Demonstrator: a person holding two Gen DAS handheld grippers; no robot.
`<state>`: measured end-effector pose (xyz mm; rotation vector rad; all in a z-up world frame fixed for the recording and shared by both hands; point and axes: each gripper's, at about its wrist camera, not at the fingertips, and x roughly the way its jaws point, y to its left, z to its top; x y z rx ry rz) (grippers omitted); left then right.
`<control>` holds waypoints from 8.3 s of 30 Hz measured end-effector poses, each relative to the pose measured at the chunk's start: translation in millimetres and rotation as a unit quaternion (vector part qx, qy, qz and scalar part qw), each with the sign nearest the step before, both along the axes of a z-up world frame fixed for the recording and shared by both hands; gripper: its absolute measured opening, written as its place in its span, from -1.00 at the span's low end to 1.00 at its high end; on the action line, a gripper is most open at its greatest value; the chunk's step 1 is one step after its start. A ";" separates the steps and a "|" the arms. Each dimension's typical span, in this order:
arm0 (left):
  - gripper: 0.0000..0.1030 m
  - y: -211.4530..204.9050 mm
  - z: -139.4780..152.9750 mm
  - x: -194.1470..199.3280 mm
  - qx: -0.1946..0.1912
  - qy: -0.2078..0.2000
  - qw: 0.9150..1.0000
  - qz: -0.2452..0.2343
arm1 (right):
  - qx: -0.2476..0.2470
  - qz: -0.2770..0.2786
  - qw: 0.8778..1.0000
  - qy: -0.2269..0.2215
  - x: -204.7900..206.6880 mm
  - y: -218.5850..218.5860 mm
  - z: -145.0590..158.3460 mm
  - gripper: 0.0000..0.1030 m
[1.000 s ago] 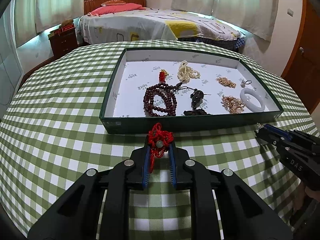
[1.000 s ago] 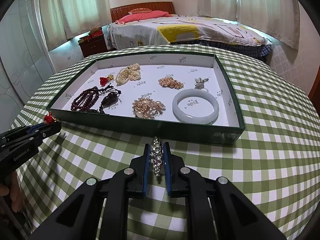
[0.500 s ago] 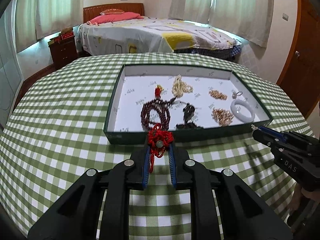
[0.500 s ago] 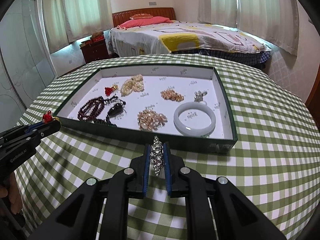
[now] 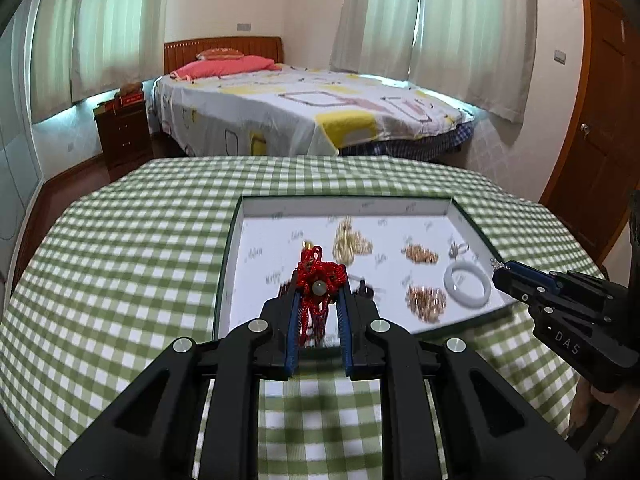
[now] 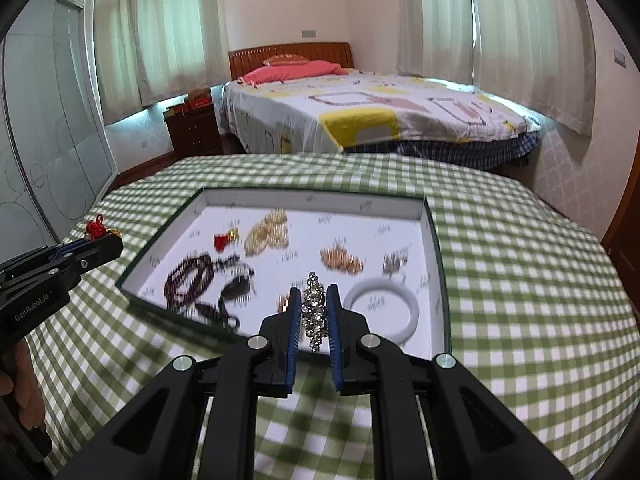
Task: Organize jewelry
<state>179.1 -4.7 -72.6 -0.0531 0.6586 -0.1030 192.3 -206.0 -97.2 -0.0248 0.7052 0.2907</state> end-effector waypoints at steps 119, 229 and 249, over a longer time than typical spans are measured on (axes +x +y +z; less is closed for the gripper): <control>0.91 4.1 37.3 -15.6 0.038 -0.005 0.996 0.075 | -0.035 -0.066 0.996 -0.045 -22.4 -9.8 40.9 0.61; 0.91 50.5 40.7 -72.3 0.044 -0.029 0.988 0.144 | -0.032 -0.087 0.991 -0.099 -93.4 -29.9 72.8 0.63; 0.91 153.1 -82.8 62.2 0.070 0.127 0.964 0.222 | -0.080 -0.234 0.964 0.093 59.5 -189.7 -71.3 0.63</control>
